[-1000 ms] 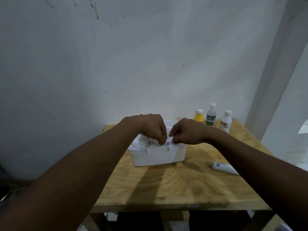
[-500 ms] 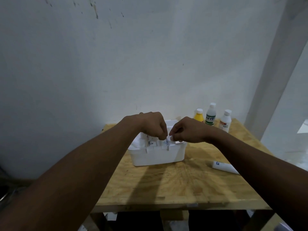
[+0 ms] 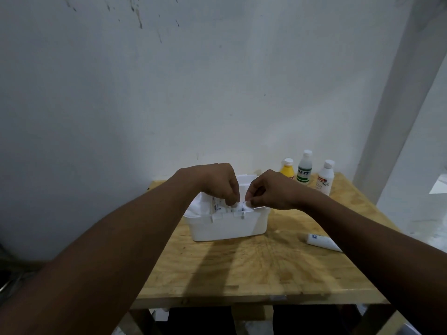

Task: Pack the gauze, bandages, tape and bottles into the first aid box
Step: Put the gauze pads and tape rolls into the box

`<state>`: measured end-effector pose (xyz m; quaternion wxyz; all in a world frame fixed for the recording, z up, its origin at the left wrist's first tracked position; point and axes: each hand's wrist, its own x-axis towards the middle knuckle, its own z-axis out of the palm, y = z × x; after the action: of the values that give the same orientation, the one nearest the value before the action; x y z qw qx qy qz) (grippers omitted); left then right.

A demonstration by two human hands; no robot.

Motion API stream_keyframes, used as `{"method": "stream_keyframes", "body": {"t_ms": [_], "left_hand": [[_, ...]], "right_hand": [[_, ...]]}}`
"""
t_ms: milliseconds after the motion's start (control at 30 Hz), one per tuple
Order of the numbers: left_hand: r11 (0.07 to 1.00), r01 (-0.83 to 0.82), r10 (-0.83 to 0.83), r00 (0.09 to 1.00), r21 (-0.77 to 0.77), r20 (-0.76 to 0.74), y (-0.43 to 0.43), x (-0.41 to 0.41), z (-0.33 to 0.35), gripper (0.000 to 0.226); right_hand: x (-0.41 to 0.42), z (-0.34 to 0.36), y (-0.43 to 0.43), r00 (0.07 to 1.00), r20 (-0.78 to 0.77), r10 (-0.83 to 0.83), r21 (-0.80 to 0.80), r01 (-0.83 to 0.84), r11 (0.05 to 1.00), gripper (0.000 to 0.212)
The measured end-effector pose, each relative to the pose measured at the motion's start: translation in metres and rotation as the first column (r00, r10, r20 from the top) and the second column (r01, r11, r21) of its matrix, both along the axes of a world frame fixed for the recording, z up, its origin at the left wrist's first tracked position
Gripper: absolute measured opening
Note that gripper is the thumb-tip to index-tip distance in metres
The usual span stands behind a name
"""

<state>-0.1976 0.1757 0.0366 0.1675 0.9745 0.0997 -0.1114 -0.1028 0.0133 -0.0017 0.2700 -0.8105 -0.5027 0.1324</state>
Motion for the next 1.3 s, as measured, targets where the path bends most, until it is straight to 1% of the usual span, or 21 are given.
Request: {"method": "stream_keyframes", "body": {"t_ms": [267, 500, 633, 767, 1033, 1100, 1200, 1300], "left_hand": [[1.000, -0.020, 0.020, 1.000, -0.003, 0.008, 0.001, 0.004, -0.001, 0.017], [0.999, -0.048, 0.048, 0.999, -0.014, 0.014, 0.003, 0.008, -0.003, 0.022], [0.997, -0.072, 0.073, 0.996, -0.036, 0.041, 0.000, 0.010, -0.001, 0.018], [0.997, -0.073, 0.073, 0.996, -0.017, 0.041, -0.004, 0.013, -0.002, 0.018], [0.997, -0.076, 0.076, 0.996, 0.013, 0.042, -0.005, 0.013, -0.001, 0.019], [0.997, -0.080, 0.079, 0.995, 0.009, 0.058, -0.005, 0.013, -0.001, 0.019], [0.995, -0.099, 0.096, 0.988, 0.018, 0.121, -0.003, 0.021, -0.002, 0.014], [0.994, -0.110, 0.101, 0.970, 0.028, 0.222, -0.006, 0.036, -0.006, 0.012]], "right_hand": [[0.001, -0.002, 0.001, 1.000, 0.017, 0.013, 0.016, -0.013, 1.000, 0.014], [0.008, -0.002, 0.000, 0.999, 0.034, -0.019, 0.085, 0.016, 0.996, 0.015], [0.013, -0.002, -0.005, 0.998, -0.017, -0.053, 0.135, 0.055, 0.989, 0.013], [0.016, -0.003, -0.010, 0.996, -0.058, -0.064, 0.156, 0.073, 0.985, 0.010], [0.015, -0.004, -0.010, 0.997, -0.065, -0.048, 0.174, 0.058, 0.983, 0.011], [0.014, -0.003, -0.012, 0.997, -0.049, -0.064, 0.202, 0.073, 0.977, 0.010], [0.016, 0.001, -0.019, 0.991, -0.012, -0.136, 0.250, 0.135, 0.959, 0.010], [0.027, 0.003, -0.035, 0.985, -0.018, -0.174, 0.215, 0.173, 0.961, 0.009]]}}
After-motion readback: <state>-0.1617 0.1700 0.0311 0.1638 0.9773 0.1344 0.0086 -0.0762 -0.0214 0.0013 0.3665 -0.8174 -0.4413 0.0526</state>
